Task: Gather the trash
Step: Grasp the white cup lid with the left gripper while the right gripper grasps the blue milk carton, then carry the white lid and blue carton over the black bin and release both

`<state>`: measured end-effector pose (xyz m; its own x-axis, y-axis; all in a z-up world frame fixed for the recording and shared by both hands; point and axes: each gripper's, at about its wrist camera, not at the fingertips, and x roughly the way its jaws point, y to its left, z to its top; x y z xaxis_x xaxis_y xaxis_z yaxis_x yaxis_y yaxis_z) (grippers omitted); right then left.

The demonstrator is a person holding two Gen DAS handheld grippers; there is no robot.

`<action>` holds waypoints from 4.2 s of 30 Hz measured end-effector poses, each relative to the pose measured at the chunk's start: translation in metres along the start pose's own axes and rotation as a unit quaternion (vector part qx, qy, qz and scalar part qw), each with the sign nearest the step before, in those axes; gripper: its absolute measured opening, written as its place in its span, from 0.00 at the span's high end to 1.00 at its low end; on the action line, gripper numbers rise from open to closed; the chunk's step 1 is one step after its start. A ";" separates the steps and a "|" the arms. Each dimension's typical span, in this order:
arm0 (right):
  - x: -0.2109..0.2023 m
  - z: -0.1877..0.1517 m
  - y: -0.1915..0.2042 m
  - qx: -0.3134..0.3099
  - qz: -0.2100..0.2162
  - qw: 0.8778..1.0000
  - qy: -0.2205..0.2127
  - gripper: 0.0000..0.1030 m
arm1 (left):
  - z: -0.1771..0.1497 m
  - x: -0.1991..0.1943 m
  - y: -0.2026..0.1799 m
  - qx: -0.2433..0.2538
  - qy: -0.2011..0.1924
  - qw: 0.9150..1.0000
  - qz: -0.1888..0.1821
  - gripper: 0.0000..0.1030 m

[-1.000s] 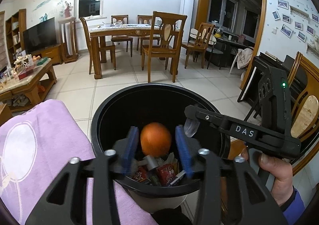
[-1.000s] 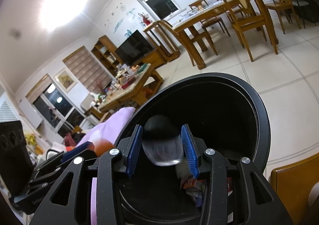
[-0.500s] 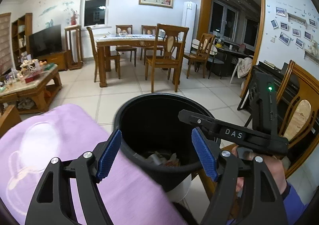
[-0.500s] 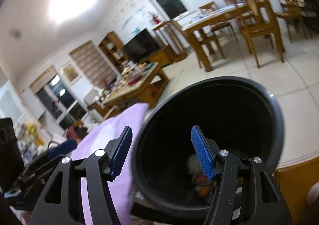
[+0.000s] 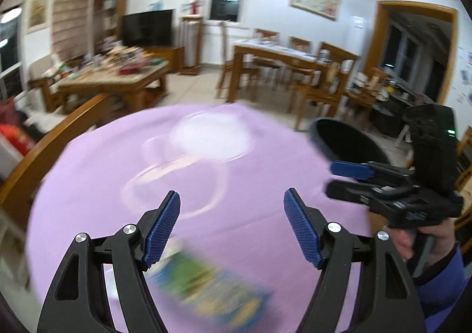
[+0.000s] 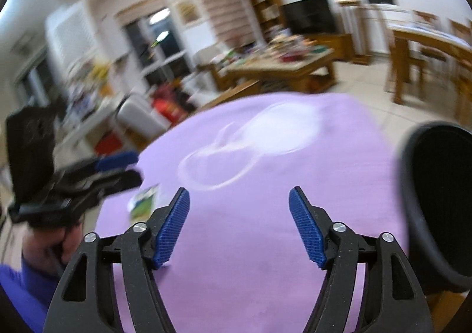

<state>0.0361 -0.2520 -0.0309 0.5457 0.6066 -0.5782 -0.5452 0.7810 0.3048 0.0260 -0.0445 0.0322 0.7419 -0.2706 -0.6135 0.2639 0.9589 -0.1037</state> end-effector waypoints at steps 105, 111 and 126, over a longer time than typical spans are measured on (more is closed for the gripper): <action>-0.192 -0.098 -0.318 0.299 -0.106 0.921 -0.227 0.51 | 0.075 0.179 -0.227 0.126 -0.016 0.974 -0.188 0.65; -0.188 -0.105 -0.325 0.309 -0.110 0.917 -0.227 0.51 | 0.076 0.186 -0.233 0.131 -0.014 0.973 -0.191 0.64; -0.182 -0.098 -0.294 0.303 -0.132 0.916 -0.228 0.27 | 0.072 0.153 -0.224 0.150 -0.046 0.973 -0.169 0.05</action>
<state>0.0353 -0.6064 -0.0894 0.8918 0.2761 -0.3583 0.0219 0.7649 0.6438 0.1251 -0.3064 0.0182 0.6298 -0.5867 -0.5090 0.6608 0.7491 -0.0458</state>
